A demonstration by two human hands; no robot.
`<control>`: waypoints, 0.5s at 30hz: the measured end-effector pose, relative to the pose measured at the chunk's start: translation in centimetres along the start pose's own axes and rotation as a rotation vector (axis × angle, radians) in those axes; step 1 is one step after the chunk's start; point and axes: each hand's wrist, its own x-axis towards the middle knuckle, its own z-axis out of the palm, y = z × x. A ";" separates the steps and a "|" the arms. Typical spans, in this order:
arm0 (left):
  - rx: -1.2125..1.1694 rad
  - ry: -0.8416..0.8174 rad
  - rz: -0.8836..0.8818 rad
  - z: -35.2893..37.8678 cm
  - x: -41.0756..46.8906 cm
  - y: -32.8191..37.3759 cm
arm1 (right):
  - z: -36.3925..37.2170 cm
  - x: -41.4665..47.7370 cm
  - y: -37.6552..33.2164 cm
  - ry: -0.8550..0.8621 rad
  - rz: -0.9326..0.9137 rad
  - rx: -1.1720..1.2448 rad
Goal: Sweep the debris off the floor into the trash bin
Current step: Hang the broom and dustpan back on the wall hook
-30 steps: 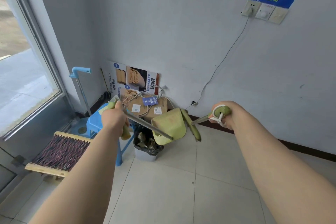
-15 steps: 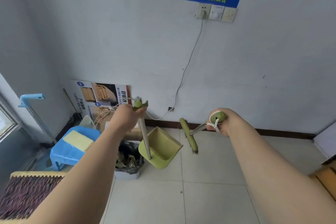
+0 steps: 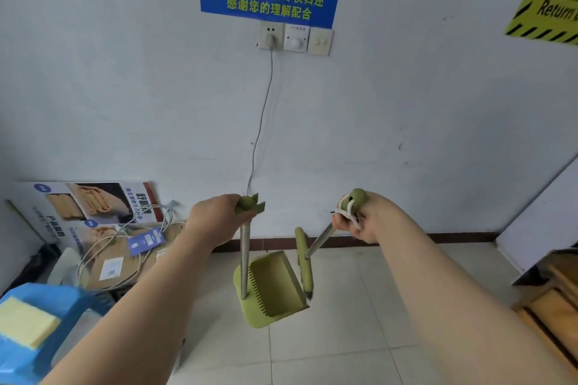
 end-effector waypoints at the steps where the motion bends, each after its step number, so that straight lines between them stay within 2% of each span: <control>1: 0.025 -0.007 0.025 0.7 1.1 0.8 | -0.5 0.3 -0.9 -0.051 0.020 0.020; 5: 0.132 -0.006 0.136 3.4 5.6 3.9 | -2.4 1.2 -4.8 -0.013 0.007 -0.002; 10: 0.235 -0.001 0.280 4.8 10.3 7.8 | -4.4 3.7 -8.5 -0.081 0.006 -0.085; 15: 0.267 -0.056 0.370 6.2 15.8 10.9 | -5.4 6.8 -12.4 -0.035 -0.106 -0.062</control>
